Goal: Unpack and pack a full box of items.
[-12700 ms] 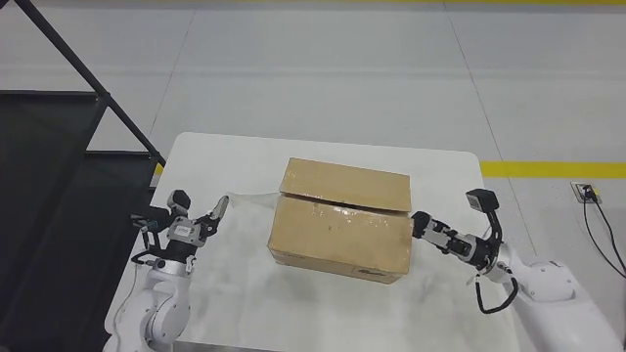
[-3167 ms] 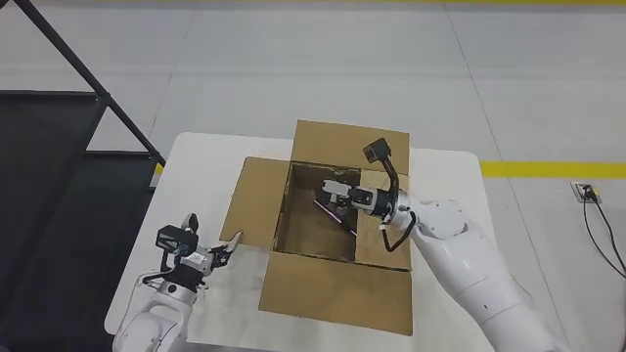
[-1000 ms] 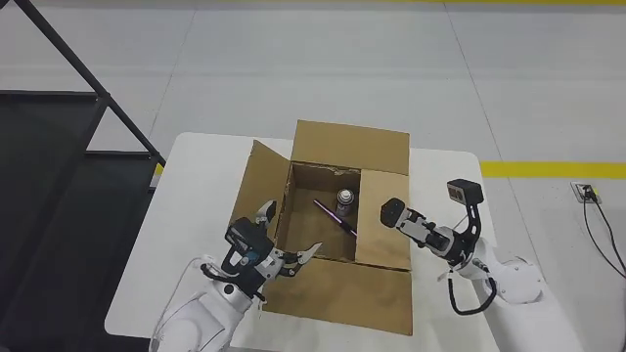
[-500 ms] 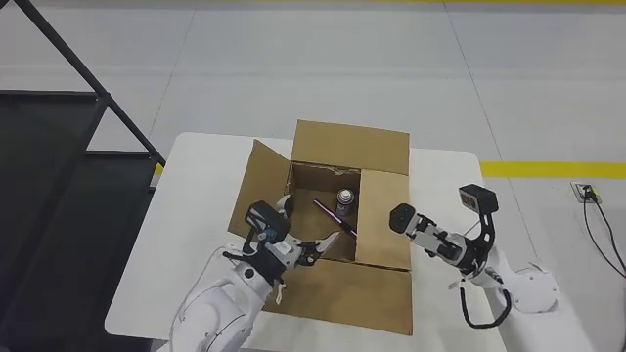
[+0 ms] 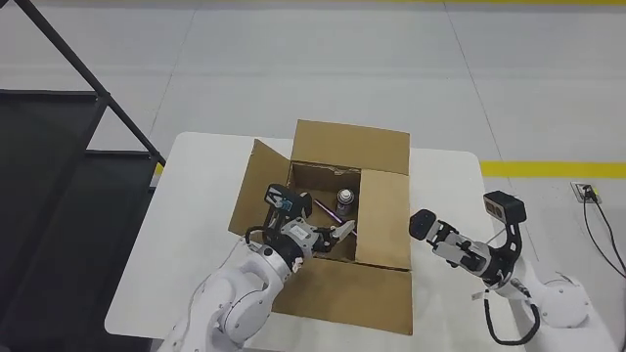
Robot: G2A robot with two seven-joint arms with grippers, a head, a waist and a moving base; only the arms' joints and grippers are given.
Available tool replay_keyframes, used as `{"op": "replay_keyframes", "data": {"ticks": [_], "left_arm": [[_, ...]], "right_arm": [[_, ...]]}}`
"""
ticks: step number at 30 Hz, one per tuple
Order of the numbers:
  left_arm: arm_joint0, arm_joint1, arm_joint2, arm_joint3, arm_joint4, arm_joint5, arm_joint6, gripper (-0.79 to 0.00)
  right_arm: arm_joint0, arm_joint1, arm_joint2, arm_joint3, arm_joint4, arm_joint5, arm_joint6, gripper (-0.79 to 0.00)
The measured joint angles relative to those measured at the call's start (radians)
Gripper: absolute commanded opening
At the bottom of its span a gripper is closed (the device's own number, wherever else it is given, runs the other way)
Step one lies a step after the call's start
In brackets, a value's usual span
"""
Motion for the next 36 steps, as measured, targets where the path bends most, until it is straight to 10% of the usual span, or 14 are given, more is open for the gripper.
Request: {"op": "replay_keyframes", "data": {"ticks": [36], "left_arm": [[-0.297, -0.106, 0.192, 0.479, -0.637, -0.140, -0.264, 0.000]], "right_arm": [[-0.162, 0.072, 0.151, -0.073, 0.022, -0.030, -0.030, 0.000]]}}
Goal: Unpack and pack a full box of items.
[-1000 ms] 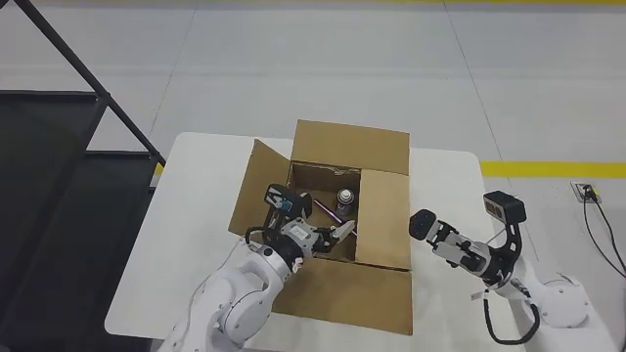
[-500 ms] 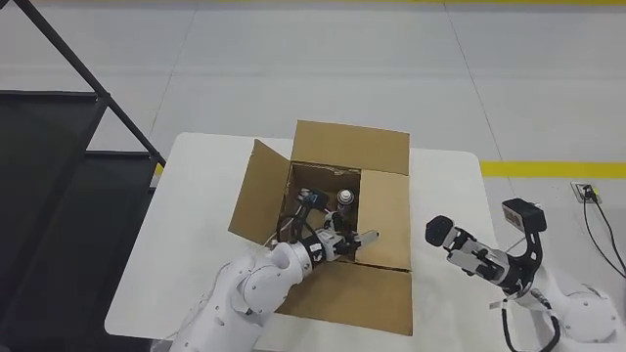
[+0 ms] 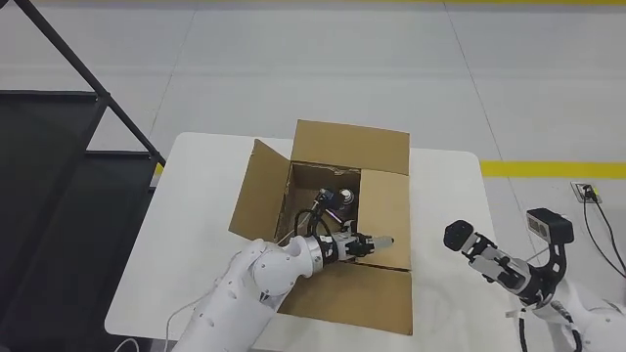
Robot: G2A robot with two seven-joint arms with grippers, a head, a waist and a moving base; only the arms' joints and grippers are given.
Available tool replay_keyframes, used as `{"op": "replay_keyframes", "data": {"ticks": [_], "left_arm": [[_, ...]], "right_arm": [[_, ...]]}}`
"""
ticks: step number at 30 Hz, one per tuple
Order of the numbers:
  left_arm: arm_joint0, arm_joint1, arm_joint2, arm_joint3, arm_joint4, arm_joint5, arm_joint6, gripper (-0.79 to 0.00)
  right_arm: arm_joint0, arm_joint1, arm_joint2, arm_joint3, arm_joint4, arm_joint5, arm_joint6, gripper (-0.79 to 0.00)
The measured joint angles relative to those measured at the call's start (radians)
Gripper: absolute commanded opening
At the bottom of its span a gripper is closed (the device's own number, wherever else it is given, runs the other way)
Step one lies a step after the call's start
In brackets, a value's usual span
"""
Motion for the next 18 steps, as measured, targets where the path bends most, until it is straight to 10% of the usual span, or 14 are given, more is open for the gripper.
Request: {"op": "replay_keyframes", "data": {"ticks": [18], "left_arm": [[-0.042, -0.025, 0.043, -0.087, 0.038, -0.027, 0.046, 0.000]], "right_arm": [[-0.023, 0.025, 0.024, 0.029, 0.052, -0.042, -0.042, 0.000]]}}
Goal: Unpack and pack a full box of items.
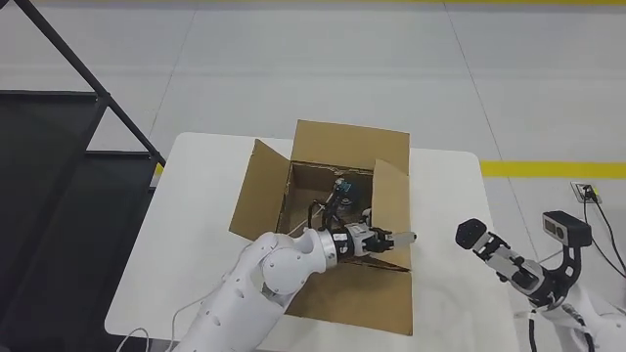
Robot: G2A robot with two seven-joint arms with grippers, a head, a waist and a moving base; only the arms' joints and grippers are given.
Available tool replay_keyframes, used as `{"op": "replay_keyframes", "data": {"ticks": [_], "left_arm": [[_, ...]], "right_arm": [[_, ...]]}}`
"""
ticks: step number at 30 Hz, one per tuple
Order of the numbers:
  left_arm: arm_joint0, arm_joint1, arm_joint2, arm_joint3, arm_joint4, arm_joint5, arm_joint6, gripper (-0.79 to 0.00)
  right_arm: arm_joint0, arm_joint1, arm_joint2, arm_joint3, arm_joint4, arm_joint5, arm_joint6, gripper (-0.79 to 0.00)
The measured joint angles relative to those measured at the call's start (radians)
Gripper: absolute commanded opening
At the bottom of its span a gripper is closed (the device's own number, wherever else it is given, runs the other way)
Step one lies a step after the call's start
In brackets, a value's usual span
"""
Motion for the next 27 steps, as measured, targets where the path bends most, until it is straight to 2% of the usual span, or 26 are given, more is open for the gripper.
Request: {"op": "replay_keyframes", "data": {"ticks": [6, 13, 27], "left_arm": [[-0.047, -0.026, 0.052, 0.026, -0.004, -0.014, 0.025, 0.000], [-0.110, -0.069, 0.130, 0.101, -0.019, -0.037, 0.062, 0.000], [-0.233, -0.179, 0.271, 0.334, -0.081, -0.058, 0.062, 0.000]], "right_arm": [[-0.031, 0.008, 0.054, -0.003, 0.038, -0.035, -0.035, 0.000], [-0.089, 0.014, 0.112, -0.015, 0.083, -0.071, -0.071, 0.000], [-0.199, 0.027, 0.207, -0.017, 0.116, -0.127, -0.127, 0.000]]}}
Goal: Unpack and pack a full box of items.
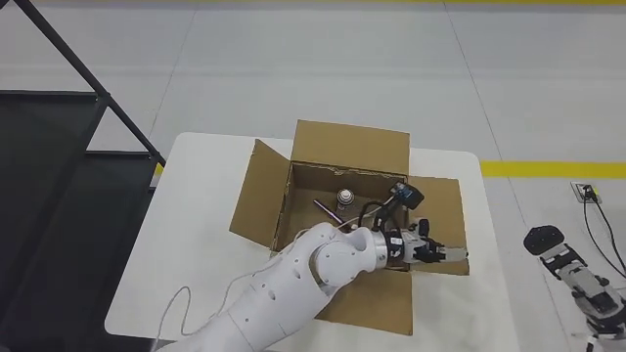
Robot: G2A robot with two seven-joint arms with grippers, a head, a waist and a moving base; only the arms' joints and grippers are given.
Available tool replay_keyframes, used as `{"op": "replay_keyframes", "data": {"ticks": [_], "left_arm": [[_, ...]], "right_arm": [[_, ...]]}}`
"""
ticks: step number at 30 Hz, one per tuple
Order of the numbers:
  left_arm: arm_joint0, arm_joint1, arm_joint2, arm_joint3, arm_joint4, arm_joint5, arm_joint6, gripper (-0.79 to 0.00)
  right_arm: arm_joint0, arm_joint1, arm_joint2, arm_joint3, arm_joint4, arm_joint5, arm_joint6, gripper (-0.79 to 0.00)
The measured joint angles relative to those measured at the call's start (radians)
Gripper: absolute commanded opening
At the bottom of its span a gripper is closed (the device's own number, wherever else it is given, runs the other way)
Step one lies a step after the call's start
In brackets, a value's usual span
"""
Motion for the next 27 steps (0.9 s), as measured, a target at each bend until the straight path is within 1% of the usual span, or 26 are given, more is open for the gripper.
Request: {"op": "replay_keyframes", "data": {"ticks": [5, 8, 12, 16, 19, 22, 25, 27], "left_arm": [[-0.037, -0.041, 0.032, 0.081, -0.023, -0.003, -0.013, 0.000], [-0.052, -0.060, 0.041, 0.118, -0.032, -0.008, -0.020, 0.000], [-0.066, -0.080, 0.048, 0.159, -0.044, -0.012, -0.035, 0.000], [-0.072, -0.093, 0.043, 0.186, -0.048, -0.031, -0.037, 0.000], [-0.072, -0.093, 0.027, 0.189, -0.041, -0.048, -0.030, 0.000], [-0.062, -0.084, -0.003, 0.164, -0.039, -0.071, -0.023, 0.000], [-0.040, -0.064, -0.046, 0.116, -0.018, -0.084, -0.012, 0.000], [-0.016, -0.045, -0.084, 0.066, 0.004, -0.084, -0.004, 0.000]], "right_arm": [[-0.012, 0.005, 0.007, 0.004, 0.011, -0.002, -0.003, 0.000], [-0.006, 0.007, 0.003, 0.008, 0.012, -0.001, -0.001, 0.000], [0.007, 0.010, -0.005, 0.016, 0.013, 0.004, 0.004, 0.000], [0.018, 0.012, -0.012, 0.023, 0.019, 0.006, 0.004, 0.000], [0.023, 0.012, -0.014, 0.025, 0.028, 0.007, -0.006, 0.000], [0.025, 0.011, -0.015, 0.015, 0.030, 0.008, -0.014, 0.000], [0.025, 0.011, -0.015, -0.007, 0.020, 0.012, -0.026, 0.000], [0.029, 0.010, -0.016, -0.027, 0.005, 0.019, -0.034, 0.000]]}}
